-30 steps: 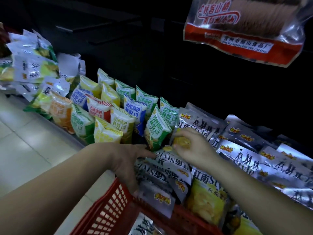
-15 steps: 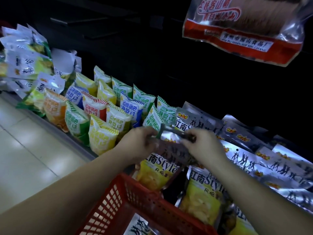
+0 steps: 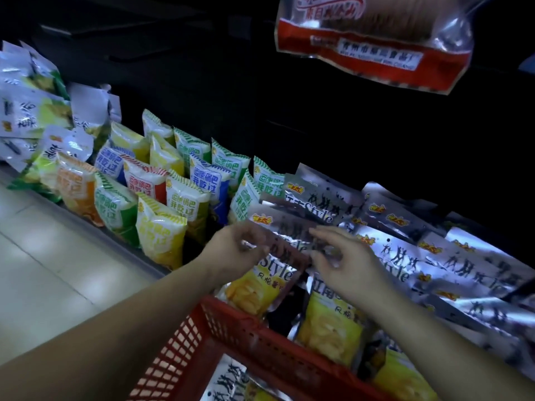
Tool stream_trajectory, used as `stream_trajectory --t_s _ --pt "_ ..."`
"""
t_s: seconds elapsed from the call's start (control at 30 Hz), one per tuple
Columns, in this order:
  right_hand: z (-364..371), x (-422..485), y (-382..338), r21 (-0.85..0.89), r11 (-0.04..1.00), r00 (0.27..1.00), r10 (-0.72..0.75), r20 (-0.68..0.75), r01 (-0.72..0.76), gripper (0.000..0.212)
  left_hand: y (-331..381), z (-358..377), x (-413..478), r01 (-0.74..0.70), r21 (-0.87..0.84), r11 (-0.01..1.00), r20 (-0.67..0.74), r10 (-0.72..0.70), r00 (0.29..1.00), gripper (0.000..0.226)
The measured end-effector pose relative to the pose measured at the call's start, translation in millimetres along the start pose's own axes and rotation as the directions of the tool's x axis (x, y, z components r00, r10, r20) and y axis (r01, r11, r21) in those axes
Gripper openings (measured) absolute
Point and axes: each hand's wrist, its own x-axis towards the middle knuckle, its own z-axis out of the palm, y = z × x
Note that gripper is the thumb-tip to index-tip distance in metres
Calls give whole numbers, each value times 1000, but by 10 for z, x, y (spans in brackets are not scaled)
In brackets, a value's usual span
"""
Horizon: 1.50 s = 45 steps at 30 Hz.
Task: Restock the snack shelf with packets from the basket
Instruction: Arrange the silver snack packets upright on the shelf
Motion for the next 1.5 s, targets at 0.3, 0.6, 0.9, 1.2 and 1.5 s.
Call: stream_trajectory --t_s 0.3,0.6,0.9,1.2,1.5 --pt "-401 -447 496 -498 821 921 376 104 -279 59 464 864 70 -113 338 934 249 27 968 20" --pt "-376 -343 613 -463 850 952 303 43 -250 5 280 1288 -11 41 199 979 297 -100 950 20" --pt "-1154 -484 9 -34 960 960 278 27 -277 18 874 768 -312 -17 -228 973 173 58 983 31" --pt "-1604 -1132 -1207 461 881 906 275 -320 -105 48 1654 -97 -1228 -171 -411 896 -59 161 985 32" --pt "-1113 -1900 -1538 774 607 904 413 -114 -180 48 1906 -156 -2268 -111 -524 845 -221 -9 975 23"
